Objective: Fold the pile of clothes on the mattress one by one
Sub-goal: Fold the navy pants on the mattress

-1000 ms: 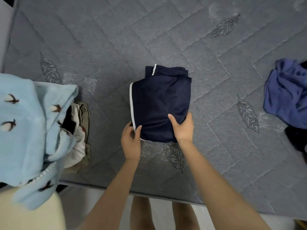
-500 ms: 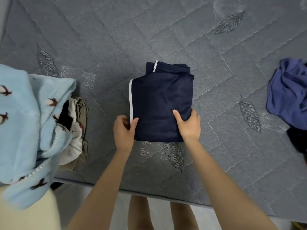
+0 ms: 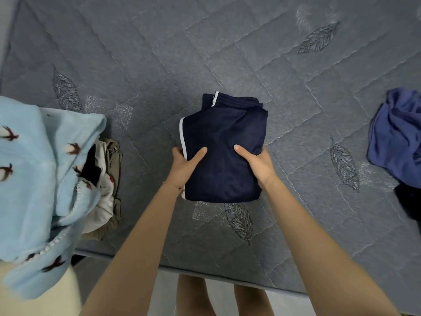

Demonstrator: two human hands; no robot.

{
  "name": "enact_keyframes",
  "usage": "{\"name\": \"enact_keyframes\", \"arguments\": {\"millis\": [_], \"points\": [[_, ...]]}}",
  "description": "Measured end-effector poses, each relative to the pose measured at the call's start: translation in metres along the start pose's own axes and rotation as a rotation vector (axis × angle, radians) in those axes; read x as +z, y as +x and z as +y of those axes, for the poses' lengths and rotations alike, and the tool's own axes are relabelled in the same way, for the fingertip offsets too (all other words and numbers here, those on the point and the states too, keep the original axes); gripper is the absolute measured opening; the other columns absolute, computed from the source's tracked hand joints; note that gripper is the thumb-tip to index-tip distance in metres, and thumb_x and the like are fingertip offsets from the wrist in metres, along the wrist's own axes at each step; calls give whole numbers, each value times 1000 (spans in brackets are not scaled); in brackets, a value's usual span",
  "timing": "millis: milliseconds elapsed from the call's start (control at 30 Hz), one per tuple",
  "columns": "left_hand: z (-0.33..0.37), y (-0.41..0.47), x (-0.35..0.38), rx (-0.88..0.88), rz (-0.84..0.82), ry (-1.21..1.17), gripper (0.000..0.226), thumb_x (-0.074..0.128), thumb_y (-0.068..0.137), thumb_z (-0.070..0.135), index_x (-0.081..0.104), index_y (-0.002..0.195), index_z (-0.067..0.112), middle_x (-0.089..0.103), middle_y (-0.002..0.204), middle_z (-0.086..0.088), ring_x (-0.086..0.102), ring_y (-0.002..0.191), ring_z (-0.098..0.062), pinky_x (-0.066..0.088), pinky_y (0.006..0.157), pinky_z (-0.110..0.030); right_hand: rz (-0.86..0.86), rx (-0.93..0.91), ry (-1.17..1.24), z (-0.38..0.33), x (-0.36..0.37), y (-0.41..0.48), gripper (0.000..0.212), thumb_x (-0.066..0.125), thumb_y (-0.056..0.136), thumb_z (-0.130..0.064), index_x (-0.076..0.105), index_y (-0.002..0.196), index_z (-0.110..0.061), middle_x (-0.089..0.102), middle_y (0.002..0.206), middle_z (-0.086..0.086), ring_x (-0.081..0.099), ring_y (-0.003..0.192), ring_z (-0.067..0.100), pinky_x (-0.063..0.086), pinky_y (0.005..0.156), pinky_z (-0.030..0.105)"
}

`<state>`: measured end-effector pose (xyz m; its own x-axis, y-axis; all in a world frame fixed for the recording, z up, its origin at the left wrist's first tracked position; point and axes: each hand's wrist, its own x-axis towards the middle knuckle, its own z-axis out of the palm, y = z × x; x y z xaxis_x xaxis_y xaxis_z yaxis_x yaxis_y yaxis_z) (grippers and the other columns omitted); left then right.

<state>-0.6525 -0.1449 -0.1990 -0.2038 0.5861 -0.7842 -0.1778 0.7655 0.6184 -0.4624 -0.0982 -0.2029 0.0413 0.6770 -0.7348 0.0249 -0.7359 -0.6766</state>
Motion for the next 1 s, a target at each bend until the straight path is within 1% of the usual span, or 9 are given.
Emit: {"name": "enact_keyframes", "arguments": {"millis": [100, 200, 333, 467, 667, 767, 833, 900, 1000], "points": [[16, -6, -6, -123, -167, -56, 68, 71, 82, 47, 41, 137, 21, 60, 124, 6, 61, 108, -11, 51, 79, -25, -29, -11, 32, -12, 4, -11, 42, 79, 79, -18, 61, 116, -16, 70, 111, -1, 68, 99, 12, 55, 85, 27], [33, -22, -9, -202, -301, -120, 51, 68, 84, 43, 58, 129, 20, 69, 118, 2, 67, 105, -15, 53, 82, -28, -69, -29, 55, -34, 6, -28, 39, 77, 80, -16, 60, 115, -17, 70, 111, 0, 69, 97, 13, 56, 82, 27], [54, -61, -16, -194, -321, -264, 49, 68, 83, 37, 60, 126, 15, 68, 120, -6, 66, 108, -21, 50, 90, -35, -152, -81, 56, -76, 5, -61, 35, 75, 82, -18, 61, 114, -20, 71, 110, 0, 69, 100, 18, 56, 86, 33], [83, -131, -25, -169, -313, -423, 47, 65, 82, 32, 60, 125, 12, 70, 116, -7, 67, 106, -22, 49, 86, -35, -224, -119, 30, -118, 4, -114, 37, 75, 83, -21, 61, 117, -19, 71, 112, 0, 68, 103, 19, 54, 90, 39], [125, -234, -58, 48, -257, -451, 51, 68, 83, 30, 55, 130, 18, 68, 121, -1, 65, 110, -18, 51, 86, -32, -337, -202, -49, -178, 15, -207, 34, 73, 82, -12, 62, 113, -20, 72, 109, -3, 69, 100, 15, 54, 86, 33], [138, -269, -92, 198, -147, -339, 32, 65, 87, 19, 58, 117, 28, 72, 104, 15, 68, 97, -5, 54, 74, -20, -425, -246, -150, -201, 39, -245, 45, 74, 80, -8, 59, 122, -17, 69, 116, -3, 67, 104, 13, 54, 85, 29], [144, -284, -122, 256, -95, -264, 29, 65, 89, 14, 58, 109, 33, 71, 96, 23, 67, 91, 3, 52, 73, -16, -465, -262, -195, -209, 60, -267, 48, 76, 79, -11, 59, 123, -18, 69, 117, -5, 66, 105, 12, 52, 89, 29], [147, -294, -156, 309, -71, -199, 34, 68, 88, 15, 58, 114, 33, 69, 102, 23, 66, 95, 4, 51, 77, -16, -496, -256, -177, -210, 84, -287, 45, 74, 82, -17, 58, 124, -19, 69, 118, -6, 66, 107, 12, 52, 91, 30], [156, -304, -209, 354, -53, -156, 33, 67, 88, 15, 57, 113, 32, 67, 98, 25, 65, 88, 9, 51, 68, -10, -518, -233, -119, -202, 127, -310, 40, 64, 90, -28, 55, 129, -22, 67, 121, -7, 64, 110, 12, 51, 93, 29]]}}
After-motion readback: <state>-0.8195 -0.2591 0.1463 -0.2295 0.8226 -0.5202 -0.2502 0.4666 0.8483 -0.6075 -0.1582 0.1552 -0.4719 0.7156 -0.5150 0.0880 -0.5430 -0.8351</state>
